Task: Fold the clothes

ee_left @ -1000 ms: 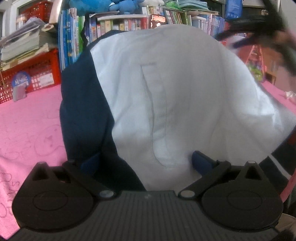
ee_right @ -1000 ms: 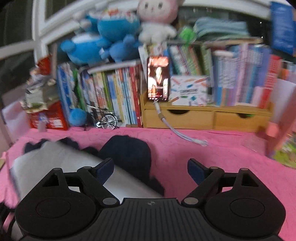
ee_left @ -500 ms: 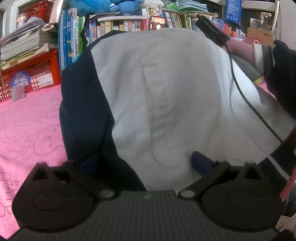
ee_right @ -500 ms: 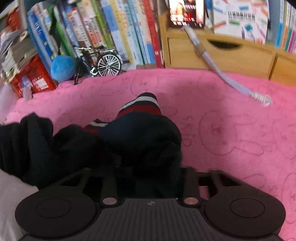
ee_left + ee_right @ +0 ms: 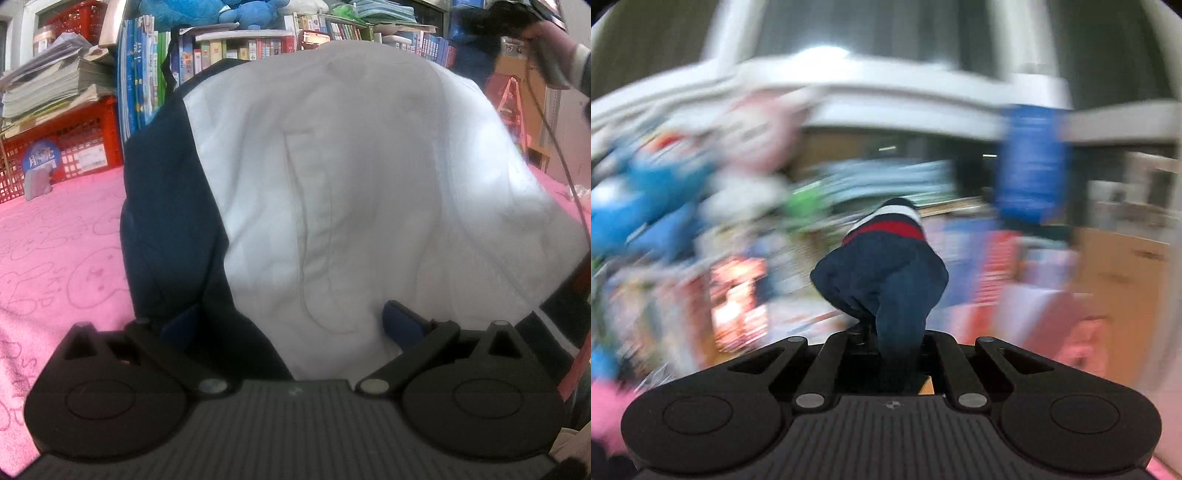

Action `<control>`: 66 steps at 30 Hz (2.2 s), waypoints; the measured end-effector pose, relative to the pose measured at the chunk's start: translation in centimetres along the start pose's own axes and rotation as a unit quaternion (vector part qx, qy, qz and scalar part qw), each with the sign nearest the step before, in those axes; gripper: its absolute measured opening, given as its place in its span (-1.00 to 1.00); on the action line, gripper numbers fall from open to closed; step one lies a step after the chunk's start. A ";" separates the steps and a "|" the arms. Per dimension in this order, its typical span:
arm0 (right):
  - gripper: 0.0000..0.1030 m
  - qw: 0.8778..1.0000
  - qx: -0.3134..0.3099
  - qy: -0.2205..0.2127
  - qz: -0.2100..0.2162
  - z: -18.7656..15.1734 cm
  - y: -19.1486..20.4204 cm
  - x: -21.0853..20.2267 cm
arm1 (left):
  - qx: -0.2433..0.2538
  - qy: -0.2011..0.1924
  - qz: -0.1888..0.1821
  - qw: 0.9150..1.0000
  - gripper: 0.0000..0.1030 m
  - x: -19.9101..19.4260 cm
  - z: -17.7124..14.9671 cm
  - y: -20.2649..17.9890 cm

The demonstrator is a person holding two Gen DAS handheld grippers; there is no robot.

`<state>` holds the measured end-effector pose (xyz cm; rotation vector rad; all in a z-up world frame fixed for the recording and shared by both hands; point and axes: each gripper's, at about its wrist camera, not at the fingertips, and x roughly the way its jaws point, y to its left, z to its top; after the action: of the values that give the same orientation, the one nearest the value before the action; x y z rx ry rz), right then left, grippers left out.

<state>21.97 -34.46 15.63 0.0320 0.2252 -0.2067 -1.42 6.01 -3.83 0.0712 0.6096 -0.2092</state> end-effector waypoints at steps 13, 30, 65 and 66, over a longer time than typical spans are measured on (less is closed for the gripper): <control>0.62 0.976 0.102 0.187 -0.042 -7.6 -10.6 2.3 | -0.001 -0.001 0.001 1.000 1.00 0.0 0.1 -0.1; -0.70 0.903 0.160 0.384 0.110 -12.9 3.9 5.9 | -0.006 0.000 0.006 1.000 1.00 -0.1 0.2 -0.4; 0.20 0.887 -0.228 0.181 0.359 -16.7 17.0 -12.1 | -0.008 -0.003 0.003 1.000 1.00 0.0 -0.1 -0.7; 0.21 0.889 -0.220 0.186 0.356 -17.3 16.4 -12.3 | -0.008 -0.004 0.002 1.000 1.00 0.0 -0.1 -0.7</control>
<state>9.89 -15.01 1.66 -0.2975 0.6230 0.5963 -1.59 5.34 -3.90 0.0565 0.6036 -0.1997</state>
